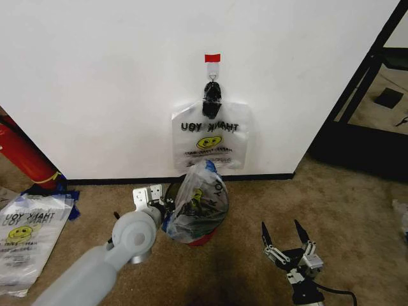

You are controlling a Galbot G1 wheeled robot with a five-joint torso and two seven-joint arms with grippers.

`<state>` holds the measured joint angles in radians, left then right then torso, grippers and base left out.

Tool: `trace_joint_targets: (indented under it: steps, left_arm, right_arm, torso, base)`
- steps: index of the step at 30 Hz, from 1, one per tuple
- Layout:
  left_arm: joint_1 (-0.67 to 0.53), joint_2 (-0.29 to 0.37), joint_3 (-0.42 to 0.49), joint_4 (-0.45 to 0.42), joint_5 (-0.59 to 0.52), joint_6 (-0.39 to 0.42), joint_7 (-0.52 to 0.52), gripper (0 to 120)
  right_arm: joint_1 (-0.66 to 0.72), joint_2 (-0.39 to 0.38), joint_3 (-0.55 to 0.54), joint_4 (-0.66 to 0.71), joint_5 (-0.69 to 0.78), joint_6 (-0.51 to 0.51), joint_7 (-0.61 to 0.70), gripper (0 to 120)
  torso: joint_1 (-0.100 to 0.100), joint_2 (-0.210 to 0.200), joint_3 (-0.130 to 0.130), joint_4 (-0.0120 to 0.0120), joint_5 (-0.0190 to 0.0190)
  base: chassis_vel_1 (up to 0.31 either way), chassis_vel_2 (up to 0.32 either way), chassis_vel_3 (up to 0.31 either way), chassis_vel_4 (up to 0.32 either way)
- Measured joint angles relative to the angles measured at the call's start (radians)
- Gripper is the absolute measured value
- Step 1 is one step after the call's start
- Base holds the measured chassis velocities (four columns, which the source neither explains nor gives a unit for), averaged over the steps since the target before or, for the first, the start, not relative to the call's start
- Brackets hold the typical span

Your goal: Pick up the garbage bag from the wall and place it over the trash bin.

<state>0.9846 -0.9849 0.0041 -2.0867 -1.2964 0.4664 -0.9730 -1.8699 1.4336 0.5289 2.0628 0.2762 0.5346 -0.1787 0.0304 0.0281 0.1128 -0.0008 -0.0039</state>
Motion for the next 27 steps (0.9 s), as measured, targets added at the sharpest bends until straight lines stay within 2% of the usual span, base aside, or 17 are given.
trace_joint_targets:
  steps: [5,13,20,27]
  left_arm:
    - [0.045,-0.066,-0.022,0.032,0.069,-0.032,-0.006,0]
    - [0.056,-0.087,-0.015,0.056,0.112,-0.053,-0.035,0]
    - [0.081,-0.093,0.008,0.063,0.195,-0.047,0.0,0]
    - [0.087,-0.16,0.02,0.096,0.2,-0.069,0.019,0]
  right_arm:
    - [-0.002,-0.002,-0.009,0.007,-0.011,-0.011,0.016,100]
    - [0.003,0.0,-0.017,0.007,-0.019,-0.015,0.018,100]
    - [0.005,-0.002,-0.014,-0.005,-0.019,-0.009,0.02,100]
    - [-0.003,-0.001,-0.013,-0.006,-0.022,-0.002,0.022,100]
  torso:
    - [0.0,0.0,0.0,0.0001,0.0]
    - [0.0,0.0,0.0,0.0,0.0001]
    - [0.0,0.0,0.0,0.0001,0.0001]
    - [0.0,0.0,0.0,0.0,0.0]
  base:
    - [0.0,0.0,0.0,0.0]
    - [0.0,0.0,0.0,0.0]
    - [0.0,0.0,0.0,0.0]
    - [0.0,0.0,0.0,0.0]
